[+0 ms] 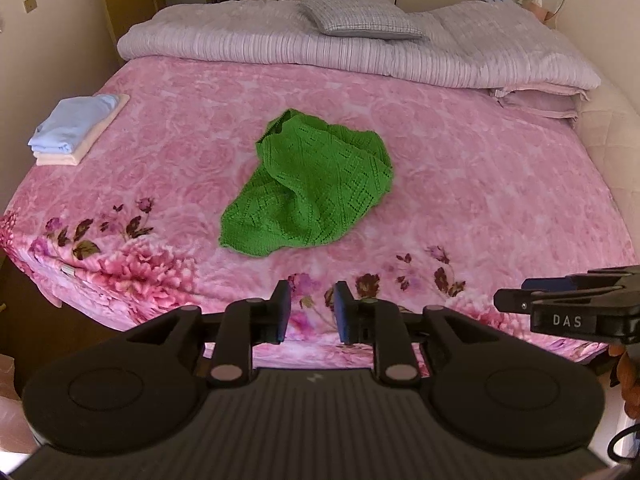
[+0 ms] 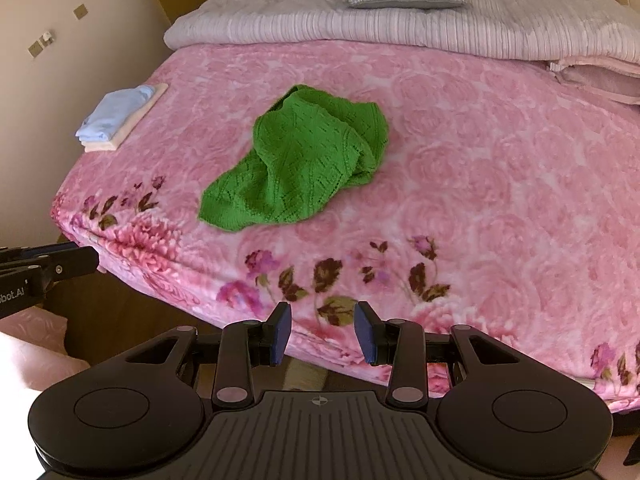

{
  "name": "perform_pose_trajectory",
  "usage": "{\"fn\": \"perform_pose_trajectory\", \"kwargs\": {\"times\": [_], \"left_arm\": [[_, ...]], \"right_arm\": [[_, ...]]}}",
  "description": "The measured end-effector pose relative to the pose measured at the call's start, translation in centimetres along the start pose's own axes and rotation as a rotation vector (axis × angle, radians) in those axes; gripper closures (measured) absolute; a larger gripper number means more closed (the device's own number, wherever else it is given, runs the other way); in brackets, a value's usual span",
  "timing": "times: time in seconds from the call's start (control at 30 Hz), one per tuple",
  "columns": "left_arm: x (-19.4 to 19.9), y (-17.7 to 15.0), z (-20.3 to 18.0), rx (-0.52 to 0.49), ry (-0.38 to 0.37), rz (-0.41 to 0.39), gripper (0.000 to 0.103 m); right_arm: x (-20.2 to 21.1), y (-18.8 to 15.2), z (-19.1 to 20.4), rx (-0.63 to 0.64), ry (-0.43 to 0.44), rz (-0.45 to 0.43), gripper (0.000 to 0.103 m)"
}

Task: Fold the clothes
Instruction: 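Lower the vest onto the bed and open both grippers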

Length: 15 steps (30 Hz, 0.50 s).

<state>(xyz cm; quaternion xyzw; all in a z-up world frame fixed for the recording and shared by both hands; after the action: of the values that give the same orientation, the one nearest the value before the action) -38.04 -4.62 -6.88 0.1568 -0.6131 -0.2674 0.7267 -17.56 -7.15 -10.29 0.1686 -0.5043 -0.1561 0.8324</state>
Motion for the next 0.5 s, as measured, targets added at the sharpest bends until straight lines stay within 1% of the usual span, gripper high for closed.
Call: {"fn": "perform_pose_trajectory", "kwargs": {"times": [0.13, 0.3, 0.5], "left_arm": [[-0.6, -0.2, 0.6, 0.003, 0.009, 0.012, 0.081], [-2.3, 0.1, 1.4, 0.004, -0.005, 0.032, 0.081], [-5.4, 2.1, 2.4, -0.018, -0.034, 0.051, 0.081]], "right_arm": [[-0.3, 0.2, 0.3, 0.006, -0.004, 0.004, 0.064], [-1.1, 0.8, 0.4, 0.001, -0.013, 0.008, 0.064], [-2.3, 2.6, -0.2, -0.044, -0.045, -0.008, 0.064]]}}
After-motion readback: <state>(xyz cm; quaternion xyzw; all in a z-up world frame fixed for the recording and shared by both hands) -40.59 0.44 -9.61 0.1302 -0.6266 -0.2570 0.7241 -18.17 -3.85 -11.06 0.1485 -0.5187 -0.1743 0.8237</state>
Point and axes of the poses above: each gripper's, at about its wrist camera, not at the fingertips, and x roughly against the way its jaws point, z to its left, y to its top, the point moved 2 cm from there along -x, roughly the way its jaws point, and after that the axes turned 15 degrees about y, right-handed, at the moved point
